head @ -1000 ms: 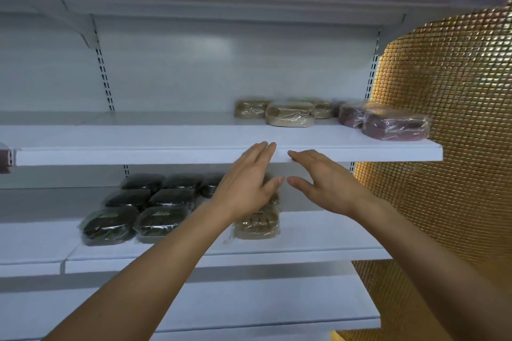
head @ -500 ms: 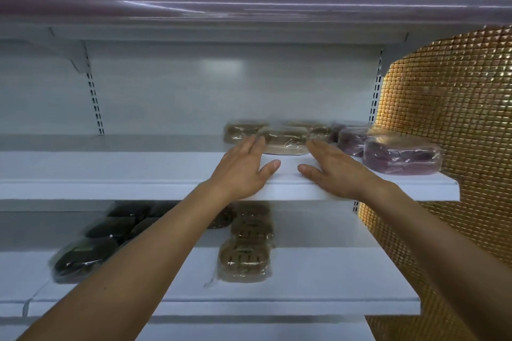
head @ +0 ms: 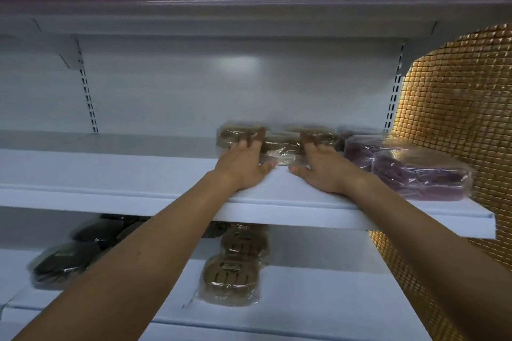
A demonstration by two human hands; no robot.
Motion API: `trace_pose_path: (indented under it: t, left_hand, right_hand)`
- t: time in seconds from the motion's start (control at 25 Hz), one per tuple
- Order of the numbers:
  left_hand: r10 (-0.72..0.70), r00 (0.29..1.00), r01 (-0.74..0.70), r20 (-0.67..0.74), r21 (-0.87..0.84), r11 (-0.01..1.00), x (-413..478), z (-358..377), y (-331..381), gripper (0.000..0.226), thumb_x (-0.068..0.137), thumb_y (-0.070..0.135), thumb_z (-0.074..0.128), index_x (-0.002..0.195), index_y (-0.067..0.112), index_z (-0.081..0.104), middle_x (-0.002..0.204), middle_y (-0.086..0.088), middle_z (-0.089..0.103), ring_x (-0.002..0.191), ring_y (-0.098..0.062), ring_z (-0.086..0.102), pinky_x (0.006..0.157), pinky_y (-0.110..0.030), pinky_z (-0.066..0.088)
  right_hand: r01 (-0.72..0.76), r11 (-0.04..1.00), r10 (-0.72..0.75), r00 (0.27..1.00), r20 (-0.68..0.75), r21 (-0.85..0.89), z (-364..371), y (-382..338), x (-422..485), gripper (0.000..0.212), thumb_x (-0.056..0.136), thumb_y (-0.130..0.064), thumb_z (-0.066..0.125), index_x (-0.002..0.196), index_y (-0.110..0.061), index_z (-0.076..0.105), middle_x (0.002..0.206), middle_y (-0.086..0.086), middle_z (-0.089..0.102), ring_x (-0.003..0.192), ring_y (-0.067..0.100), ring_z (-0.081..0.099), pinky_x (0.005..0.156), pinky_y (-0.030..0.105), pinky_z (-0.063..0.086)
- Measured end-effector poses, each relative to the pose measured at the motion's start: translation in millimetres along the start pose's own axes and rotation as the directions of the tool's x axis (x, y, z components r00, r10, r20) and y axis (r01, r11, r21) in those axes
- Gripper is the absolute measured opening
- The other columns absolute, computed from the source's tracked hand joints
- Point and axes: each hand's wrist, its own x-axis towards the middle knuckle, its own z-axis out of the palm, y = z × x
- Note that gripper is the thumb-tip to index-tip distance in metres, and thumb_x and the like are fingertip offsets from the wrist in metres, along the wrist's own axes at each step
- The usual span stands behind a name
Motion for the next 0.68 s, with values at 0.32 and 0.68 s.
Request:
trace_pose_path:
  t: [0.32,0.68]
  left_hand:
    - [-0.009,0.992,-0.004,-0.122,-0.106,0.994,5,9,0,0.078,0.087,0.058,0.061,0.149,0.026,0.028,0.14,-0.013,0.047,0.126,-0.029,0.05,0.101,-0.037,0.045]
    - [0.031,0.988,-0.046,-0.149,-0.1,0.994,-17,0,5,0.082,0.081,0.065,0.064,0.145,0.023,0.035,0.132,-0.006,0.036,0.118,-0.028,0.051,0.098,-0.036,0.045]
  right_hand:
    - [-0.005,0.998,0.012,0.993,-0.117,0.067,10,-2,4,0.073,0.094,-0.046,0.054,0.149,-0.011,0.021,0.146,0.022,0.04,0.133,0.039,0.038,0.106,0.041,0.033]
    - [-0.019,0.991,0.035,0.992,-0.121,0.134,0,-13,-21,0.078,0.087,-0.052,0.064,0.145,-0.014,0.028,0.142,0.014,0.03,0.133,0.036,0.037,0.107,0.038,0.033]
